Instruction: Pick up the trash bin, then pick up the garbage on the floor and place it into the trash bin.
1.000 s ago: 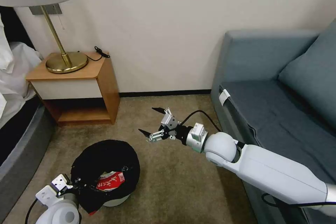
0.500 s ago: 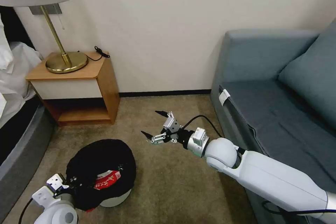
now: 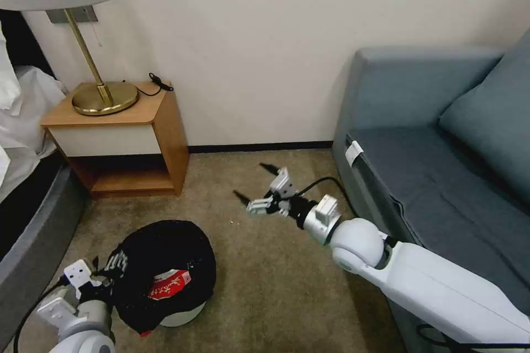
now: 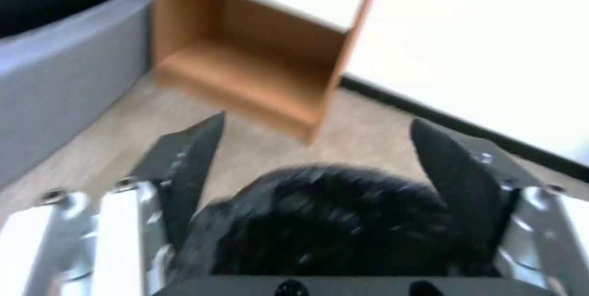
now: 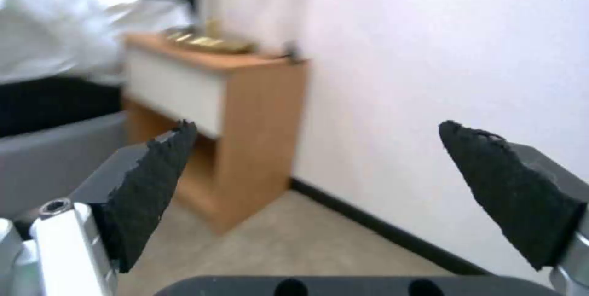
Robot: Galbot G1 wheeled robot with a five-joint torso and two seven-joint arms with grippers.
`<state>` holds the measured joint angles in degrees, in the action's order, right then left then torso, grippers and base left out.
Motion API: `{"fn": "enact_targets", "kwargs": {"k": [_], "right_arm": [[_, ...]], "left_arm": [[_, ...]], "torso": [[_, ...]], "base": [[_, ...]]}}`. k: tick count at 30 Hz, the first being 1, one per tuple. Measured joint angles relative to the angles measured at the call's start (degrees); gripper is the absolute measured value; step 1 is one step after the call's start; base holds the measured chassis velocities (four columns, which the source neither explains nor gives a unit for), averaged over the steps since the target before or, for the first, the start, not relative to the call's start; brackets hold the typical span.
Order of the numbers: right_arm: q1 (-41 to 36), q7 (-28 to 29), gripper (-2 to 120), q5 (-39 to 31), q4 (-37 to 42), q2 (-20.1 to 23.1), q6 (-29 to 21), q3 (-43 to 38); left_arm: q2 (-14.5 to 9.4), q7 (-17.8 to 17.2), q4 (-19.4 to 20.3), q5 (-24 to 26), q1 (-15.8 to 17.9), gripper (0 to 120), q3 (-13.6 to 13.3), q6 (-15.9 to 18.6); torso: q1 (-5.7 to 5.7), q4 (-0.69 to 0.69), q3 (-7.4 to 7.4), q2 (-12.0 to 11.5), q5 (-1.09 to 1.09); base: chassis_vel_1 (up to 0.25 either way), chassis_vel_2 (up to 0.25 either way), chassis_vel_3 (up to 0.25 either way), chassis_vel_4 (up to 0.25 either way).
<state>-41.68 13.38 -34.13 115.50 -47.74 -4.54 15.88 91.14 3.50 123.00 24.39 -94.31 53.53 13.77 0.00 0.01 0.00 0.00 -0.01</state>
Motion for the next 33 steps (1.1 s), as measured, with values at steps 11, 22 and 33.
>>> {"fn": "enact_targets", "kwargs": {"k": [11,22,33], "right_arm": [[-21.6,7.2,100,5.8,12.9,-5.7,-2.1,-26.2],[-43.1,11.0,100,29.1,18.1,-23.1,0.0,-37.7],[-48.1,12.0,100,35.0,17.5,-28.9,4.2,-35.7]], "left_arm": [[-4.9,10.0,4.1,-4.5,-2.6,100,-3.4,-5.1],[-6.7,9.4,7.7,-7.8,-3.9,100,-8.1,-6.5],[-7.4,7.7,6.9,-10.0,-4.0,100,-9.0,-9.1]], "torso": [[0.0,-0.01,0.0,0.0,0.0],[0.0,-0.02,-0.01,0.0,0.01],[0.0,-0.01,0.0,0.0,-0.01]], "base": [[0.0,0.0,0.0,0.0],[0.0,0.0,0.0,0.0],[0.0,0.0,0.0,0.0]]}}
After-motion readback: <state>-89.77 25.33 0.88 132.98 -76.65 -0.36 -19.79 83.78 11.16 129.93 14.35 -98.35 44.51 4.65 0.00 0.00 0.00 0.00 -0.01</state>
